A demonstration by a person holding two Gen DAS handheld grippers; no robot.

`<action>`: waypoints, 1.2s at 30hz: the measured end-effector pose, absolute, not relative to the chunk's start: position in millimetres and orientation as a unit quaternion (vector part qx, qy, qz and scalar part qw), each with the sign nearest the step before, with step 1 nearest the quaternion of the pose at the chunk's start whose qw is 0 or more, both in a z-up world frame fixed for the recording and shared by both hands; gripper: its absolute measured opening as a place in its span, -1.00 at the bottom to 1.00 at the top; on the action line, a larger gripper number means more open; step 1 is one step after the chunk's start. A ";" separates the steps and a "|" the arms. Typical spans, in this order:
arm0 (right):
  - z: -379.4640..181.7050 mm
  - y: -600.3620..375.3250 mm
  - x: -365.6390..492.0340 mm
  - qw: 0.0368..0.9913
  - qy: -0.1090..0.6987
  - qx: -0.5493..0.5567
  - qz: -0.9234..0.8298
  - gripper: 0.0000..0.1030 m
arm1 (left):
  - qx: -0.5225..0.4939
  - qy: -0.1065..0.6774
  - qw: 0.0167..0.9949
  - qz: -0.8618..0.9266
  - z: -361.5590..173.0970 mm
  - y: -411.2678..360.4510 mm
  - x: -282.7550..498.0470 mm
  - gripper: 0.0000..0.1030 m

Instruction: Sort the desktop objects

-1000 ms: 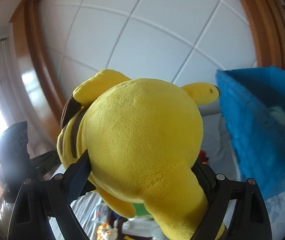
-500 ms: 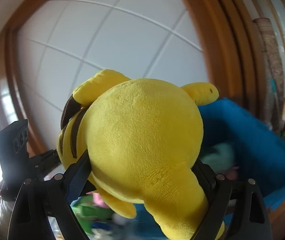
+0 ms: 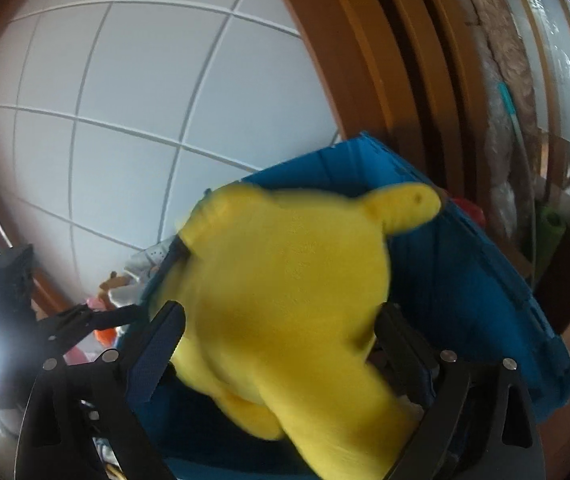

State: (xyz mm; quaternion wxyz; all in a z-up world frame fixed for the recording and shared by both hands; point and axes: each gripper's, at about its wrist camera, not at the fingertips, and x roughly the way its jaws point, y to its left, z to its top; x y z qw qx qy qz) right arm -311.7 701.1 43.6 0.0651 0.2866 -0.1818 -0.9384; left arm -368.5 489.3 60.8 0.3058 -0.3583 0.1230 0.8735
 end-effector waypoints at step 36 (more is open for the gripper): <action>1.2 333.9 -93.7 0.004 -0.061 0.293 -0.954 0.99 | -0.370 0.000 0.034 0.928 3.8 97.1 -113.7 0.91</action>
